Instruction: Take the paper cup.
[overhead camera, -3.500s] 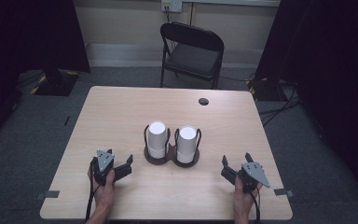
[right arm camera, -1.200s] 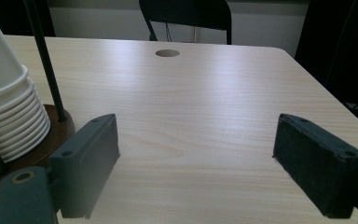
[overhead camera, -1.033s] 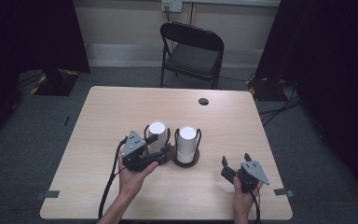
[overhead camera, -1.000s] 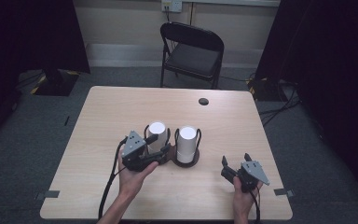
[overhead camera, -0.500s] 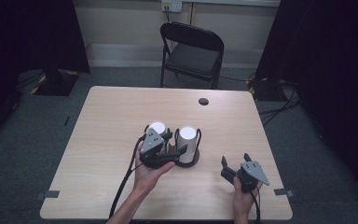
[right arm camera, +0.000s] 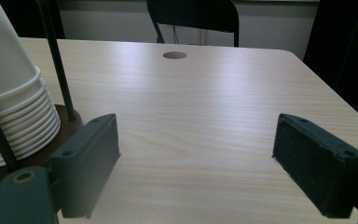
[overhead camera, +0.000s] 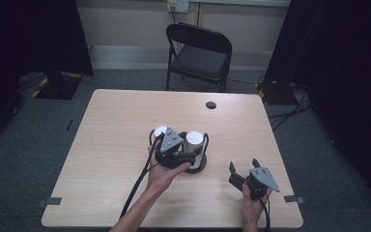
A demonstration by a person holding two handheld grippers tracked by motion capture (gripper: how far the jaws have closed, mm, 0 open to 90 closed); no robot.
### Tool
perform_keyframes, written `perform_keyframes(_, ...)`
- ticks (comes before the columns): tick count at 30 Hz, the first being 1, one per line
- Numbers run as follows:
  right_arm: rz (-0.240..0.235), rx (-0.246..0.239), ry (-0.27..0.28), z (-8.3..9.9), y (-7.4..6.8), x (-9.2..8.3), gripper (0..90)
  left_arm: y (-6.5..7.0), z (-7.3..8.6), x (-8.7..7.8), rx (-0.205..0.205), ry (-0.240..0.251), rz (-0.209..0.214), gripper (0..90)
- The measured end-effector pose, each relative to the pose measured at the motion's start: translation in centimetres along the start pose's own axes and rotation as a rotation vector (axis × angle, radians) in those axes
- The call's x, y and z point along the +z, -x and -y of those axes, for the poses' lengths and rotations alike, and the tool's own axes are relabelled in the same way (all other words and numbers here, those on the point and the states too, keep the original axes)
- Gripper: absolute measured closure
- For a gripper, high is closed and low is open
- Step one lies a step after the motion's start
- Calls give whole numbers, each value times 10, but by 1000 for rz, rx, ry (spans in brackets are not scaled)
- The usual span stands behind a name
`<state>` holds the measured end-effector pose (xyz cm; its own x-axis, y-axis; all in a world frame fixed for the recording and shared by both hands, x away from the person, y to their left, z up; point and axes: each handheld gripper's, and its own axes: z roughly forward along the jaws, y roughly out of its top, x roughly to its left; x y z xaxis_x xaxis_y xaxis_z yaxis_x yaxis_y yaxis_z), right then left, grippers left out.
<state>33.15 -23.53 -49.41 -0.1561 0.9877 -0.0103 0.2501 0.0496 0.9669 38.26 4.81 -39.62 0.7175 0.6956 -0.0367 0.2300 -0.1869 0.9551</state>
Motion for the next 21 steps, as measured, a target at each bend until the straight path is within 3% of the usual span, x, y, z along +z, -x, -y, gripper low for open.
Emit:
perform_keyframes(5, -6, -8, -4, 0, -1, 0, 143, -4, 2, 11, 9, -7, -33, 296)
perform_keyframes(14, -7, -5, -4, 0, -1, 1, 145, -6, 4, 23, -5, -10, -26, 310)
perform_keyframes(17, -8, -3, -3, 0, 0, 0, 145, -5, 4, 27, 20, -20, -41, 314)
perform_keyframes(21, -6, 0, -3, 0, 0, 0, 145, -6, 5, 29, 4, -21, -42, 322)
